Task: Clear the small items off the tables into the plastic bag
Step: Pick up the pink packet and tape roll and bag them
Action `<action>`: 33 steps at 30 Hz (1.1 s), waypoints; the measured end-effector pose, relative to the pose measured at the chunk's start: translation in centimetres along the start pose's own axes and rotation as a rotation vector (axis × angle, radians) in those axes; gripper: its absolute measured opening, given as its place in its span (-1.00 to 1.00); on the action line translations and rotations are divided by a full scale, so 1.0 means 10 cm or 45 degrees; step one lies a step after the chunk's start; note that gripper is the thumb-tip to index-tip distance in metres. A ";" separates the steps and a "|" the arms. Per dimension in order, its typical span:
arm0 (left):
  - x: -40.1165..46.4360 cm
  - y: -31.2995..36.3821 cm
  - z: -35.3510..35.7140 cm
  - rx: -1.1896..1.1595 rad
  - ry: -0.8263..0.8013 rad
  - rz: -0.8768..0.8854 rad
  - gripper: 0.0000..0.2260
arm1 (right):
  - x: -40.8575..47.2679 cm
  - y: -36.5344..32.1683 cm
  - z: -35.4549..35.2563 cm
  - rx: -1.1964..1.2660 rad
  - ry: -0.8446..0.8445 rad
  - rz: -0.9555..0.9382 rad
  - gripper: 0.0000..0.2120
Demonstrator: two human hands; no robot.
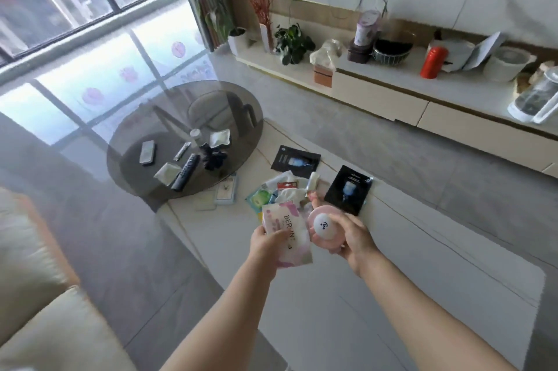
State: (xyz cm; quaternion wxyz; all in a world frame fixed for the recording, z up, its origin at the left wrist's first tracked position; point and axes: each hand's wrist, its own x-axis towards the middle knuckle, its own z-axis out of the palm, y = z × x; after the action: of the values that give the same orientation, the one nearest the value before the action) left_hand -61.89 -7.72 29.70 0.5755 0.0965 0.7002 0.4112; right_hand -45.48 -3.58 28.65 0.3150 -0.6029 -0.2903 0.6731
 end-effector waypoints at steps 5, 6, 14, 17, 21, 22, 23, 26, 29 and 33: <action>-0.53 0.13 -0.90 -0.243 0.099 0.022 -0.86 | -0.51 -0.12 0.82 -0.090 -0.181 0.007 -0.74; -0.62 0.15 -1.08 -0.299 0.121 0.044 -0.87 | -0.60 -0.12 0.99 -0.097 -0.219 0.010 -0.77; -1.28 -0.01 -2.76 -0.725 0.373 0.181 -0.74 | -1.37 0.34 2.40 -0.284 -0.537 0.120 -0.71; -1.44 -0.20 -3.35 -0.819 0.475 0.186 -0.71 | -1.60 0.61 2.93 -0.411 -0.579 0.133 -0.73; -1.71 -0.49 -4.17 -0.897 0.608 0.187 -0.79 | -1.93 0.91 3.74 -0.590 -0.743 0.132 -0.70; -1.78 -0.56 -4.37 -0.905 0.643 0.178 -0.79 | -2.02 0.99 3.92 -0.617 -0.795 0.134 -0.69; -1.84 -0.64 -4.55 -0.925 0.686 0.163 -0.76 | -2.12 1.07 4.09 -0.649 -0.838 0.136 -0.69; -2.01 -0.90 -5.04 -1.038 0.811 0.128 -0.71 | -2.38 1.32 4.55 -0.757 -0.912 0.135 -0.73; -2.16 -1.14 -5.41 -1.118 0.924 0.101 -0.71 | -2.62 1.61 4.98 -0.901 -0.989 0.097 -0.80; -2.26 -1.40 -5.75 -1.258 1.035 0.049 -0.79 | -2.89 2.01 5.46 -1.122 -1.086 0.143 -0.83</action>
State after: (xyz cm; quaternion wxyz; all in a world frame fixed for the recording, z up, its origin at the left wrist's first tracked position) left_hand -100.91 -57.20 36.44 0.2331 -0.3314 0.5886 0.6996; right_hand -99.14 -39.23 37.04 -0.1435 -0.3684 -0.6094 0.6873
